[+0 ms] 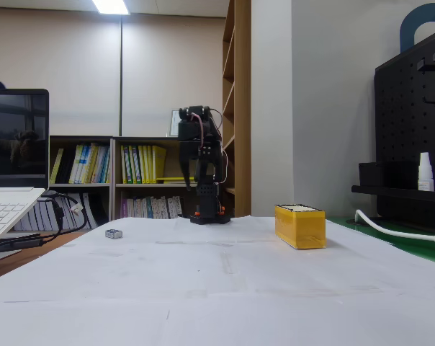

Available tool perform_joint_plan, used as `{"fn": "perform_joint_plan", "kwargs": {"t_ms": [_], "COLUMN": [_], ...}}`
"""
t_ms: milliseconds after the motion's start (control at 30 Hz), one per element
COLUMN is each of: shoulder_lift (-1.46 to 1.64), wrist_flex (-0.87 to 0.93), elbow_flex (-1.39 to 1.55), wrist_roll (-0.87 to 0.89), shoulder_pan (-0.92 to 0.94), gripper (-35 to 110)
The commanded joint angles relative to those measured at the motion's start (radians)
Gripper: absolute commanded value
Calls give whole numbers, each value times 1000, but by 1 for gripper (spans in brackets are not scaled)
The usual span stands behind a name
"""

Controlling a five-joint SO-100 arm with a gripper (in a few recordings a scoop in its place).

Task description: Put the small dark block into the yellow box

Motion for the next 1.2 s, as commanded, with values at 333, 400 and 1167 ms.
{"fn": "perform_joint_plan", "kwargs": {"t_ms": [333, 400, 1167], "shoulder_lift": [129, 167, 419], "wrist_flex": [77, 83, -124], "elbow_flex": [235, 270, 383], "wrist_roll": [51, 94, -833], "shoulder_pan": [143, 164, 476], "gripper": [3, 3, 4]}}
